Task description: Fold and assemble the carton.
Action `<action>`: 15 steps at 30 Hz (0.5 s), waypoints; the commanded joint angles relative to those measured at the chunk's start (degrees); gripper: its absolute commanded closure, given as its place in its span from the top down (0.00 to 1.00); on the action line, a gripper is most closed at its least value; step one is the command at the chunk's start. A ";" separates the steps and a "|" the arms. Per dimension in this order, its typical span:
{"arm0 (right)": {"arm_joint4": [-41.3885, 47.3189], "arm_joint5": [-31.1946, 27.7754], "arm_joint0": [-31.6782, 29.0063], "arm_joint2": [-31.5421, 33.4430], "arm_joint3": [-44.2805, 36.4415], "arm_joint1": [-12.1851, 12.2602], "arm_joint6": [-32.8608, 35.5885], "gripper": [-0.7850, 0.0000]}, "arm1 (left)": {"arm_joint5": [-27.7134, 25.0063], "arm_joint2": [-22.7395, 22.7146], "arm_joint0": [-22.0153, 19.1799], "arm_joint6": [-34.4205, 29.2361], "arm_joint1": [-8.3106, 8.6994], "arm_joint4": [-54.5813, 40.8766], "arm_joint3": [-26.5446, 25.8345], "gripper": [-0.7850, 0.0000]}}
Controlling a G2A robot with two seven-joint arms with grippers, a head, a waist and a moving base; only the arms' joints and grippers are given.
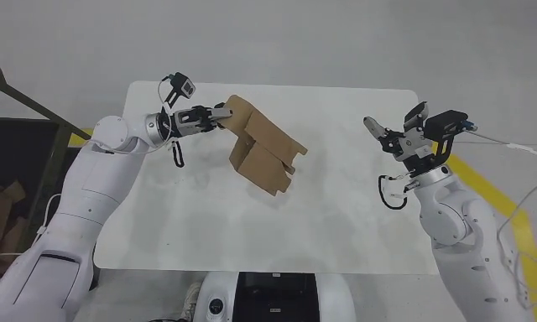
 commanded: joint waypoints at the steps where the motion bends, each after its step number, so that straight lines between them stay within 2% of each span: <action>1: 2.26 0.13 -0.27 -0.05 0.35 -0.10 0.53 1.00 | 0.00 0.00 0.00 0.00 0.00 0.00 0.00 0.00; 5: 11.89 -0.12 0.71 1.30 1.01 -0.29 4.77 1.00 | 0.00 0.00 0.00 0.00 0.00 0.00 0.00 0.00; 15: 30.17 -6.58 -0.50 0.78 0.70 -0.23 17.93 1.00 | 0.00 0.00 0.00 0.00 0.00 0.00 0.00 0.00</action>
